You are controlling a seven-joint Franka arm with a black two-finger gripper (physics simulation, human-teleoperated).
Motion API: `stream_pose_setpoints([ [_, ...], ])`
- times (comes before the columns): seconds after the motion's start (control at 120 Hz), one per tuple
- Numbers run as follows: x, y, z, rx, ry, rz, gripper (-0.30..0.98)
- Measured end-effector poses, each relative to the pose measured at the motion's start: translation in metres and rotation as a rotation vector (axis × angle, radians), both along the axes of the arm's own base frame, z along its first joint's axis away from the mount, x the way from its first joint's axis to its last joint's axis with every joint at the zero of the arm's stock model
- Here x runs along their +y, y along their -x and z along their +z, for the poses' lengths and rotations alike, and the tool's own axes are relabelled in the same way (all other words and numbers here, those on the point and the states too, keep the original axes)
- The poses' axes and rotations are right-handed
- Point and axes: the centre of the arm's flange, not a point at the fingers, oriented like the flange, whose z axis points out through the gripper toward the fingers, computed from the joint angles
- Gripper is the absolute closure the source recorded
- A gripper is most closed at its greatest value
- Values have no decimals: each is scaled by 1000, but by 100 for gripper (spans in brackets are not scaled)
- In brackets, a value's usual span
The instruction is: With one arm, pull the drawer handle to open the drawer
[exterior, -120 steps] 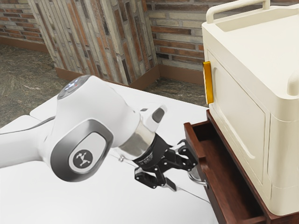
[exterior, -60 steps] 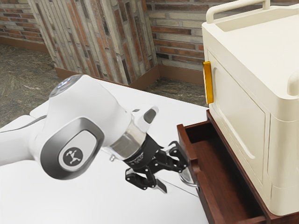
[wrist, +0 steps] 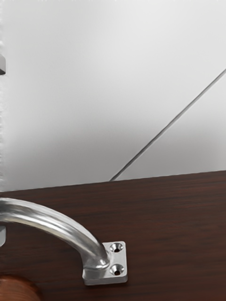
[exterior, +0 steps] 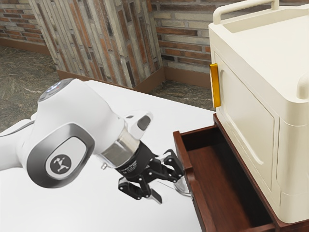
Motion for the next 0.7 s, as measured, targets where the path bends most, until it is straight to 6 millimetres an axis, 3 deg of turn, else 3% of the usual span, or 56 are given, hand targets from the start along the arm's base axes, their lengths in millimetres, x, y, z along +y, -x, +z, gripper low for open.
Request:
stream_pose_setpoints([
  [0.7,25,28,1,6,-6,19,29],
])
